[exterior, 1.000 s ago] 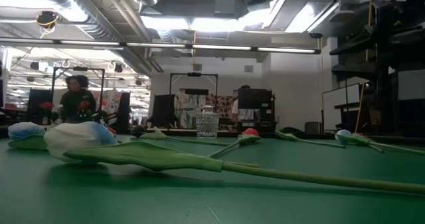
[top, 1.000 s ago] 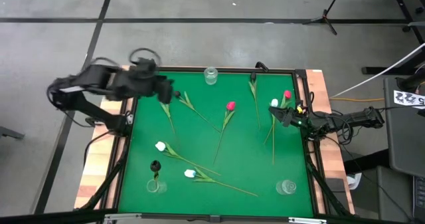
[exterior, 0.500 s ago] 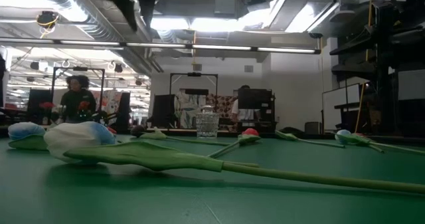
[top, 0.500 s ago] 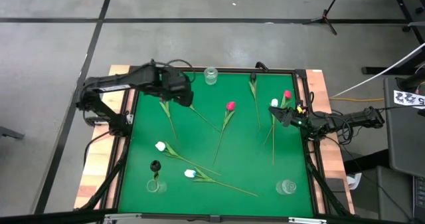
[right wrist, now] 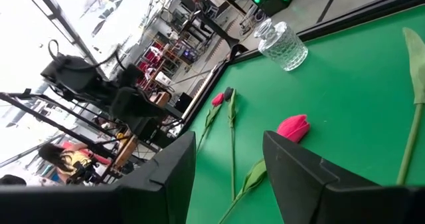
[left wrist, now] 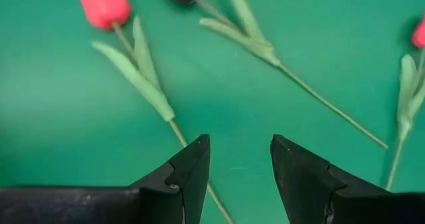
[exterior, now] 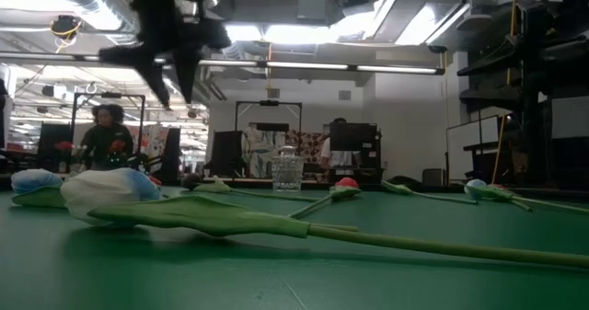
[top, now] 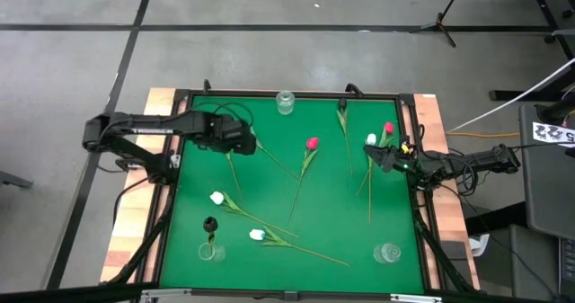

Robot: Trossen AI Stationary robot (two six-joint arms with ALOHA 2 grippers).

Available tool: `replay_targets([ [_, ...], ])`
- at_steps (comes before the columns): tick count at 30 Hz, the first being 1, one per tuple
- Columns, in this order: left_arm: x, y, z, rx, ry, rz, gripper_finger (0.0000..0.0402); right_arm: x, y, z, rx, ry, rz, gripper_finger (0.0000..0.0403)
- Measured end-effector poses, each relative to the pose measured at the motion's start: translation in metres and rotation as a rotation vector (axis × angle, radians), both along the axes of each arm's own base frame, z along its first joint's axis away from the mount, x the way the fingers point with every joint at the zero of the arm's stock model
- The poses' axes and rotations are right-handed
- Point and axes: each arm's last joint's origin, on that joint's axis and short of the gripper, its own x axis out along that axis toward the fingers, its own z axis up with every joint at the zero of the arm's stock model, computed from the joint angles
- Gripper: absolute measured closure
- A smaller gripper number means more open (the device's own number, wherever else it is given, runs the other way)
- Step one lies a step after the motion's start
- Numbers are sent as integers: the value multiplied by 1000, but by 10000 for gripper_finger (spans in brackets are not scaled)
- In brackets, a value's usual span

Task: Sort flowers into vase by color
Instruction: Put the left pink flower into the top transparent vase

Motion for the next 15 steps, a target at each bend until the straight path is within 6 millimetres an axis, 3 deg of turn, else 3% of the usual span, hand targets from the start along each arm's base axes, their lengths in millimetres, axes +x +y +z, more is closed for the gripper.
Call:
replay_targets([
  [6,-20,-7,-31,-26,60,80,247,0,0,0,0,0,2,226],
  [15,-18,-13,-63,-51,-47,63,247,0,1,-1,0,9,27,226],
])
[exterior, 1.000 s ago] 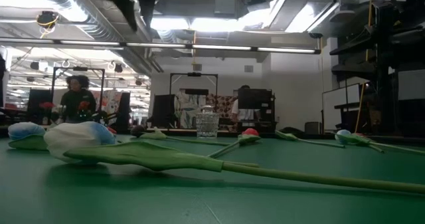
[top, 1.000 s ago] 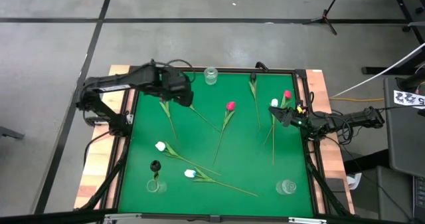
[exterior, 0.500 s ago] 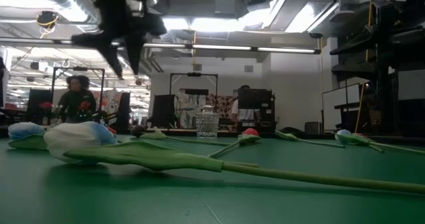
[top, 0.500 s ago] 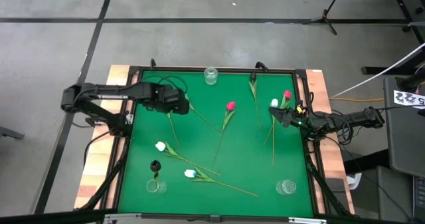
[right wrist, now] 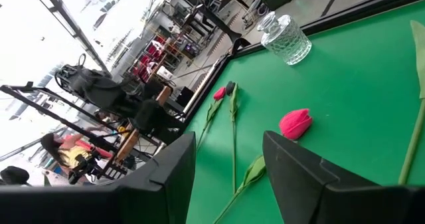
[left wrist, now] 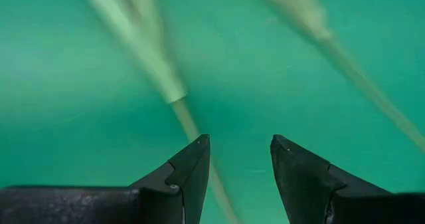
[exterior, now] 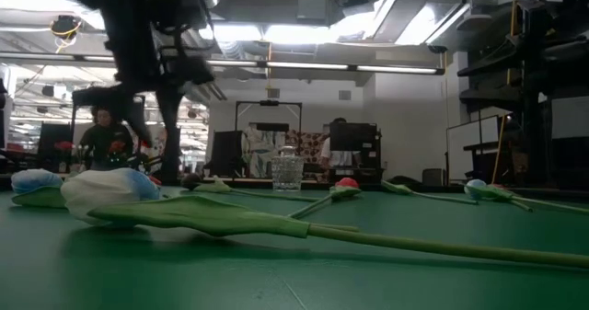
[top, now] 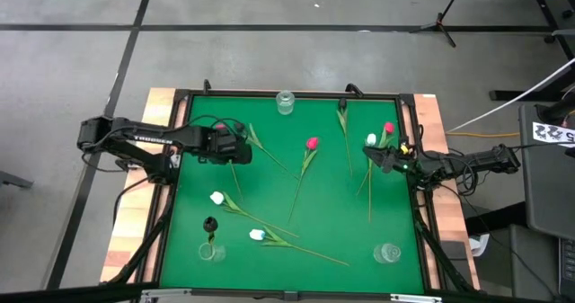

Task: Sort flowers into vase by color
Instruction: Put the left pink flower into the top transparent vase

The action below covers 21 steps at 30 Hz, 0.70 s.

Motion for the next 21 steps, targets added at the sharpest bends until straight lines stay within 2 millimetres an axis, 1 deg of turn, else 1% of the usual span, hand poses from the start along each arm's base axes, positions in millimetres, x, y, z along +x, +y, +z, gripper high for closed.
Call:
replay_targets([
  [4,-10,-2,-16,-37,51,42,246,0,0,0,0,0,2,226],
  [6,-12,-2,-21,-45,46,62,246,0,0,0,0,0,9,226],
  [11,-10,0,-31,-44,-23,81,246,0,0,0,1,2,18,226],
  [15,-15,2,-39,-61,29,93,246,0,1,-1,1,10,27,226],
  [21,-17,5,-45,-53,3,135,246,0,1,-2,0,19,34,226],
])
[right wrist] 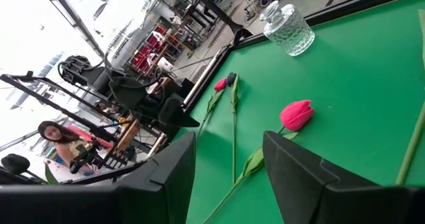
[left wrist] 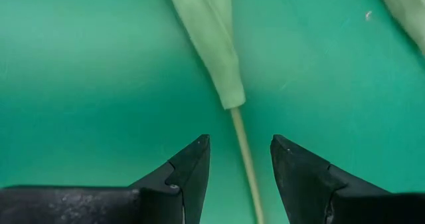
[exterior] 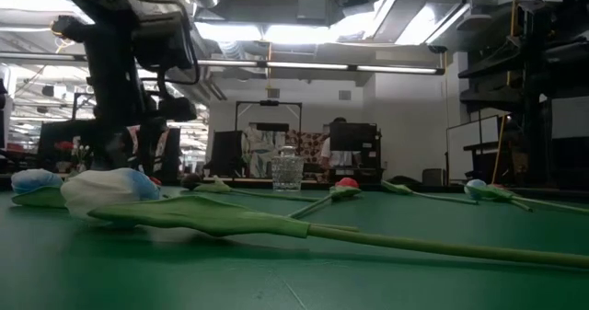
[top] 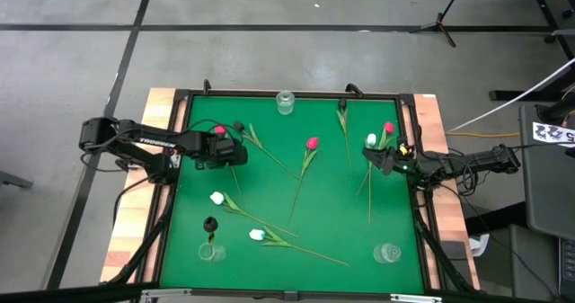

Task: Sort flowers into vase by color
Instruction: Put the left pink flower into the top transparent vase

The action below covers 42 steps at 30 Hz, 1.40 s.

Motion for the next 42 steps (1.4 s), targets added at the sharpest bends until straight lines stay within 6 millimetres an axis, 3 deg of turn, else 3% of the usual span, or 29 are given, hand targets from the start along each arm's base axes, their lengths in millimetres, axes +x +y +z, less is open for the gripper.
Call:
replay_targets([
  [7,-5,6,-6,0,15,31,246,0,0,0,0,0,1,226],
  [21,4,17,-22,-21,38,74,252,0,0,-1,1,7,18,226],
  [25,2,17,-22,-27,49,67,289,0,0,-1,0,11,18,226],
  [32,1,16,-22,-25,74,12,389,0,0,-1,-1,17,18,226],
  [42,12,19,-6,-5,-14,-34,397,0,0,-2,-2,19,18,226],
])
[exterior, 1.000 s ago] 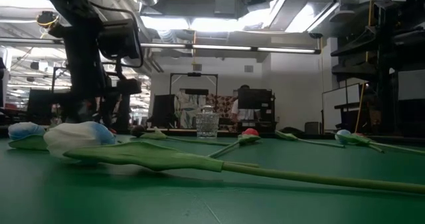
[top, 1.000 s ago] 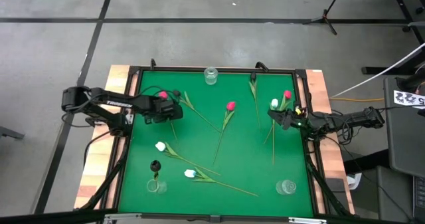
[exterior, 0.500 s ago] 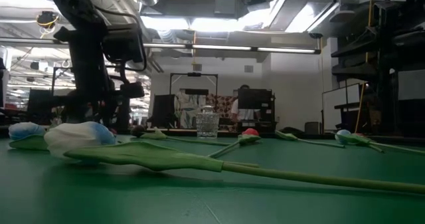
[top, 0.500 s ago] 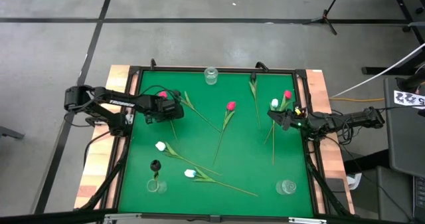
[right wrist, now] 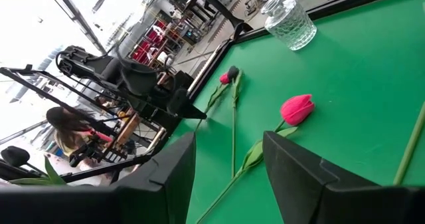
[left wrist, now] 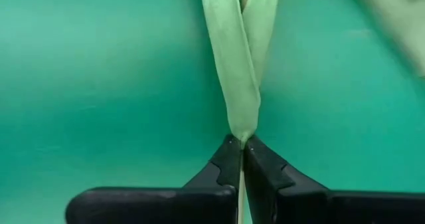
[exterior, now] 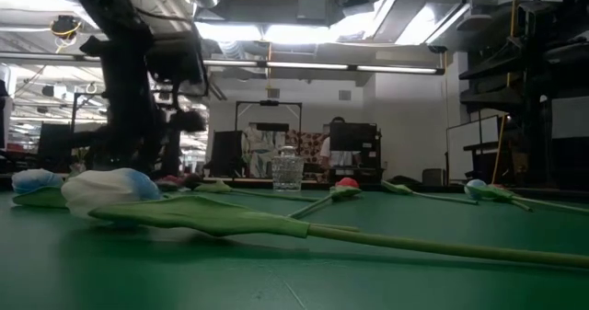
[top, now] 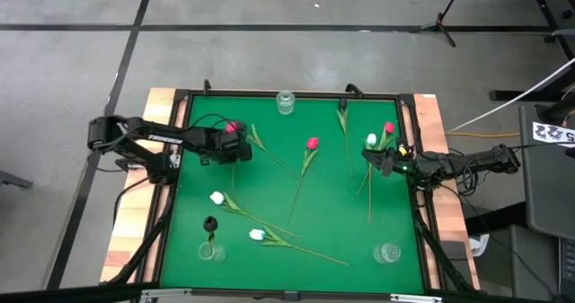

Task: Sort flowers into vase by color
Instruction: Put the left pink flower into the top transparent vase

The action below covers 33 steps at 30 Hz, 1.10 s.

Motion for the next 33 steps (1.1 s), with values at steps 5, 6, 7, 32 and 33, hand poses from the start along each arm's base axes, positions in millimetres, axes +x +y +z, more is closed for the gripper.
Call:
replay_targets([
  [5,5,2,21,70,-87,-16,399,0,0,0,0,1,0,226],
  [6,6,3,27,89,-110,-14,399,0,0,0,0,1,0,226],
  [7,7,4,34,107,-133,-9,399,0,0,0,0,1,0,226],
  [32,52,44,128,1194,-485,-95,401,0,-1,0,-4,5,-19,226],
  [33,53,46,129,1234,-475,-101,401,0,-1,0,-4,5,-20,226],
])
